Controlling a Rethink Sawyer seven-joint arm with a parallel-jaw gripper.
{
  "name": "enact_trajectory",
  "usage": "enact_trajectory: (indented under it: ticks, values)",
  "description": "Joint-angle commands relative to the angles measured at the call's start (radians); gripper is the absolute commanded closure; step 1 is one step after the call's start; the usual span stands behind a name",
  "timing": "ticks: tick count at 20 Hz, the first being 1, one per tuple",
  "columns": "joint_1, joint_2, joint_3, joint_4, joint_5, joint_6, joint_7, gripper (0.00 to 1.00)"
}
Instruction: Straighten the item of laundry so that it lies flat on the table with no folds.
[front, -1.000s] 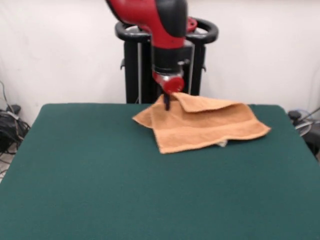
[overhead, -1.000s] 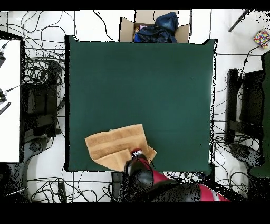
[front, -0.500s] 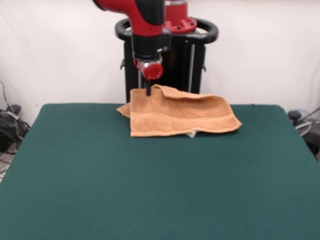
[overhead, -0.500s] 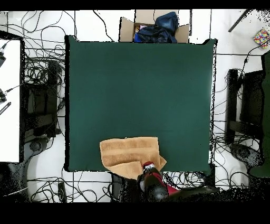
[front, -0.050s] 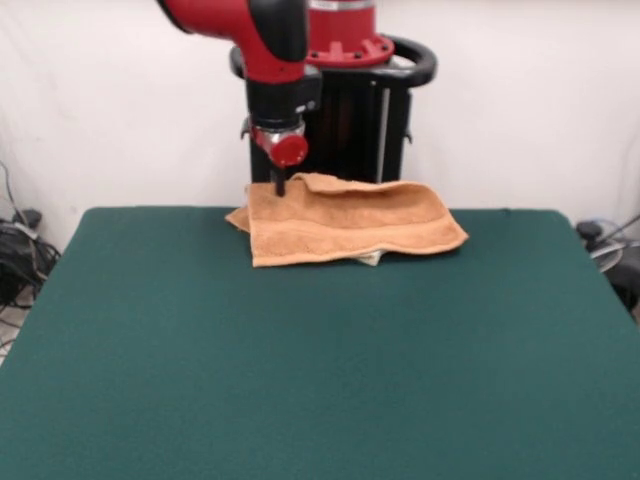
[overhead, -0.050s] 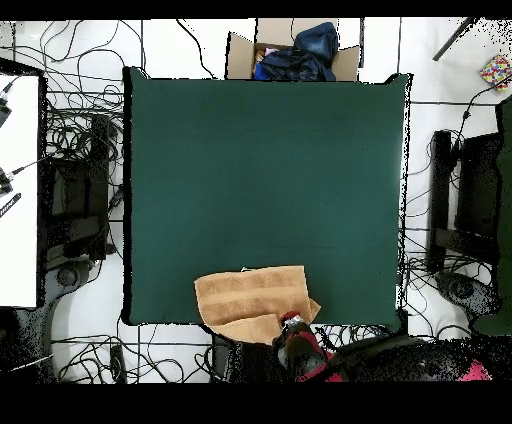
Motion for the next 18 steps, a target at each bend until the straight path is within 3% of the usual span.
enact_trajectory:
  ticks: [1,7,18]
  values:
    - [-0.013,0.075,-0.013,-0.227,-0.038,0.073,-0.04,1.0]
    - [-0.029,0.049,0.012,-0.263,-0.066,0.142,-0.04,1.0]
    - [-0.032,0.003,0.078,-0.365,-0.03,0.277,-0.024,1.0]
